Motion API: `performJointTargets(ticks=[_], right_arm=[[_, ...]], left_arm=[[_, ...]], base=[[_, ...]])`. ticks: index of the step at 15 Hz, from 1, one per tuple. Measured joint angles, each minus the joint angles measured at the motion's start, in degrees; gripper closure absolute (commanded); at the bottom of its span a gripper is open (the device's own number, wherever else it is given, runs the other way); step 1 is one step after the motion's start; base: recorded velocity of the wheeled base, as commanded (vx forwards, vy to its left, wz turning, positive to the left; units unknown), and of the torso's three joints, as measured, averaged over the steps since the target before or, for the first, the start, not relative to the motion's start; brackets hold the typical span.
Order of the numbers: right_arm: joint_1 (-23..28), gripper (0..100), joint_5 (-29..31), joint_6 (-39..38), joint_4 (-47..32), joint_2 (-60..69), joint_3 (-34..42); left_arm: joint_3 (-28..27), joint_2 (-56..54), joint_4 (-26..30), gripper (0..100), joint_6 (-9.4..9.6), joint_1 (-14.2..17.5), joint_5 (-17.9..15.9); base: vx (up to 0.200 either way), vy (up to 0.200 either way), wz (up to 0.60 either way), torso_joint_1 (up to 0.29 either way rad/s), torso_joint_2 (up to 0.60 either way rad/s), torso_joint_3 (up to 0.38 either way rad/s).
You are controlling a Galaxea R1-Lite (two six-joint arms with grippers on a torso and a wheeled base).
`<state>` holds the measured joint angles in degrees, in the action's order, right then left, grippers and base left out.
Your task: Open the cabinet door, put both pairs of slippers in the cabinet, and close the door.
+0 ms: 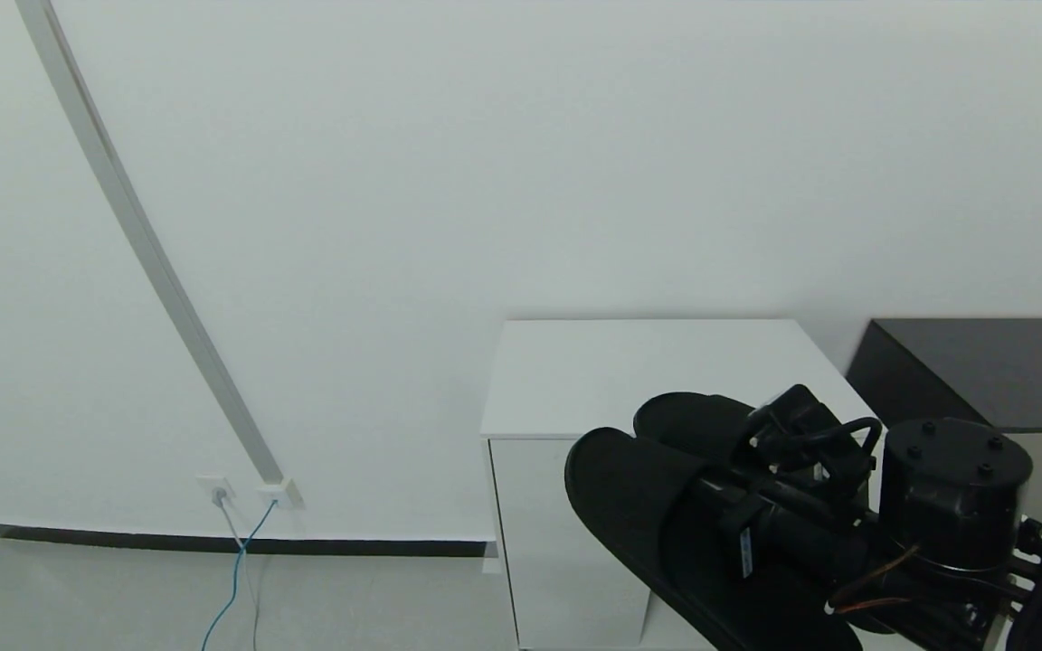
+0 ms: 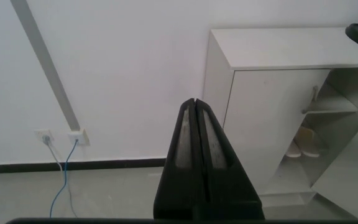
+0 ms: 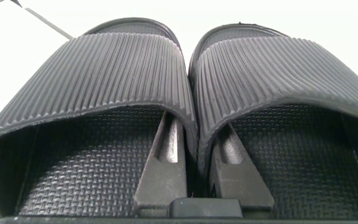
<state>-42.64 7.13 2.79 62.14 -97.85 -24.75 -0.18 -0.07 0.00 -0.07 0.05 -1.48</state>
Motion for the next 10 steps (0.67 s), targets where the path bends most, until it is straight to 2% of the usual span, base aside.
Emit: performJointTargets(ticks=[3,10], right_arm=[[0.00,100,-0.02,0.02,0.00,0.01,0.13],[-0.11,100,-0.07,0.00,0.11,0.04,0.46]], left_arm=[[0.00,0.00,0.00,100,0.00,0.02,0.00],[0.02,0.00,0.05,100,0.05,-0.05,0.00]], base=[[0.000,0.000,0.00,0.000,0.00,0.000],[0.000,-0.200,0.00,0.000,0.00,0.004]])
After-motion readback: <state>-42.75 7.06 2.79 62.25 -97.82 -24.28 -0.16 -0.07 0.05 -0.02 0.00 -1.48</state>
